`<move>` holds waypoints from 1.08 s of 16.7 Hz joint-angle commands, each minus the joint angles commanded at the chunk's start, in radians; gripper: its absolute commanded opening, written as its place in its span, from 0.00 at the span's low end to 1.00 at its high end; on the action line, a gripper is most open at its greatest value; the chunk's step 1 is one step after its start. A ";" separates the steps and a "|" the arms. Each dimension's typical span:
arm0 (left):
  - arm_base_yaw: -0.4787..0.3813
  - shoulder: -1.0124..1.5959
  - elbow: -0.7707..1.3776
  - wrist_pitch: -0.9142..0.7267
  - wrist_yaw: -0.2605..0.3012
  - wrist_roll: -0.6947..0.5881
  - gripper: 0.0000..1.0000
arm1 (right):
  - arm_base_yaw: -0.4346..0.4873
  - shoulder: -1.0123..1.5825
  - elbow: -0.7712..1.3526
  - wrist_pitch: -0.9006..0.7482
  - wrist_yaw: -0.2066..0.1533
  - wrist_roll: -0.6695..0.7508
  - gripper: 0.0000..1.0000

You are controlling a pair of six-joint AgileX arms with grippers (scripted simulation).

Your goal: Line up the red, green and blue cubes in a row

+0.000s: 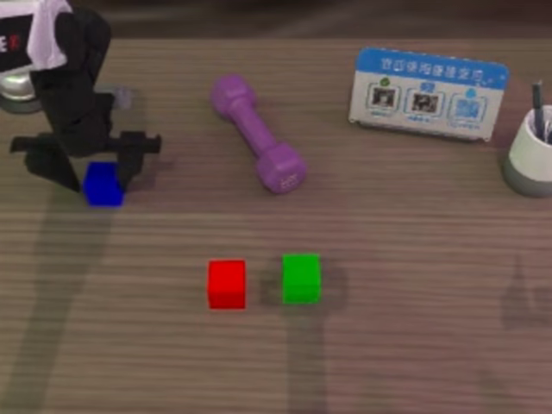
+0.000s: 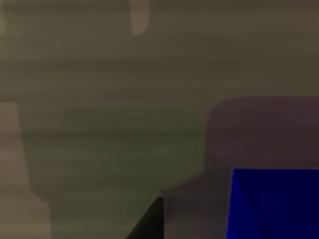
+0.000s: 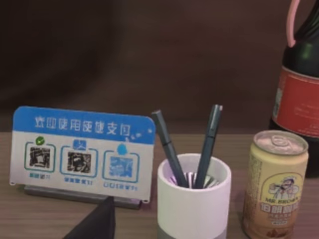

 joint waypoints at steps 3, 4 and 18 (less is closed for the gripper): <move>0.000 0.000 0.000 0.000 0.000 0.000 0.10 | 0.000 0.000 0.000 0.000 0.000 0.000 1.00; 0.000 0.000 0.000 0.000 0.000 0.000 0.02 | 0.000 0.000 0.000 0.000 0.000 0.000 1.00; 0.006 -0.059 0.094 -0.126 -0.001 0.003 0.00 | 0.000 0.000 0.000 0.000 0.000 0.000 1.00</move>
